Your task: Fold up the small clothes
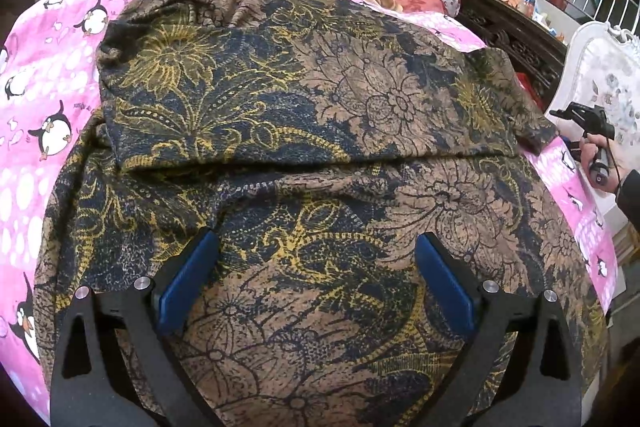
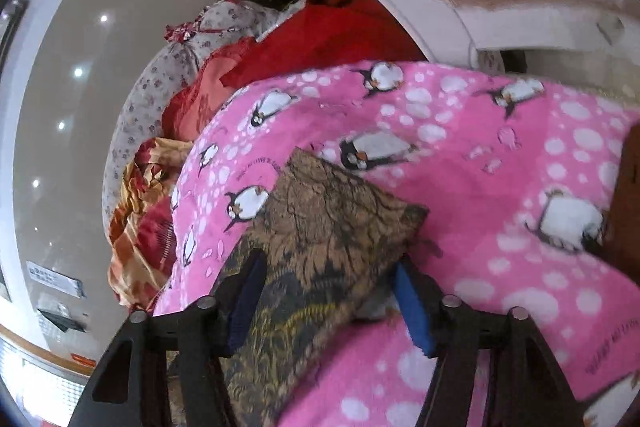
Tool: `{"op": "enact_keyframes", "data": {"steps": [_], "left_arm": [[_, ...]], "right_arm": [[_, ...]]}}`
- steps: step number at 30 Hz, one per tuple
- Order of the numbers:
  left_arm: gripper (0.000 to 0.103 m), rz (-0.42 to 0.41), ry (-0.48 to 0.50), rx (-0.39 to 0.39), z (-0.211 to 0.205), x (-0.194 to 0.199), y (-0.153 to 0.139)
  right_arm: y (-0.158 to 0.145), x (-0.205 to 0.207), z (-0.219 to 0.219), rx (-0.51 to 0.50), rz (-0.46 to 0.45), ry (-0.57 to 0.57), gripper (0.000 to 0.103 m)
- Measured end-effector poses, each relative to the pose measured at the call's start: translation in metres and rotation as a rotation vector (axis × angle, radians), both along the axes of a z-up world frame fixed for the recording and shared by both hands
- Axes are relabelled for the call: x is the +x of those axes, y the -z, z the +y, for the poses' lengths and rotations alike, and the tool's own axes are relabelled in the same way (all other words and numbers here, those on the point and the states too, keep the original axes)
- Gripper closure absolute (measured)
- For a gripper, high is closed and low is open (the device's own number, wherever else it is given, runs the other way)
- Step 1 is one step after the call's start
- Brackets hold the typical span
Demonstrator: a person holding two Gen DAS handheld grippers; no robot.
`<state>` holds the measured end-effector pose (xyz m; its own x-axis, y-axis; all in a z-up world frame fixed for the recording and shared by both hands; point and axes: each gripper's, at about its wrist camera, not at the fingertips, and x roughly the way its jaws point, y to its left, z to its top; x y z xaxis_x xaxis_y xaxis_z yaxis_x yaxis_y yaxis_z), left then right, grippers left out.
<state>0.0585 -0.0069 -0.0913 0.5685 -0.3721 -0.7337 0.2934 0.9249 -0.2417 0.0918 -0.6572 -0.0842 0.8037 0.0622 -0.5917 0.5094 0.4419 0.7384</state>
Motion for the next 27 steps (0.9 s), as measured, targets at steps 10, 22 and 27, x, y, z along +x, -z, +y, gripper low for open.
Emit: {"op": "enact_keyframes", "data": {"steps": [10,22,27], "left_arm": [[0.004,0.002,0.001,-0.016,0.002,0.001,-0.001],[0.004,-0.001,-0.012,-0.059,0.009,-0.002,-0.003],[0.004,-0.028,-0.125,-0.104,0.045,-0.023,-0.022]], "right_arm": [[-0.067,-0.021,0.022,-0.235,-0.042,0.019,0.098],[-0.265,-0.091,0.107,-0.550,-0.362,-0.010,0.098],[-0.255,-0.063,0.189,-0.566,-0.352,-0.206,0.098]]}}
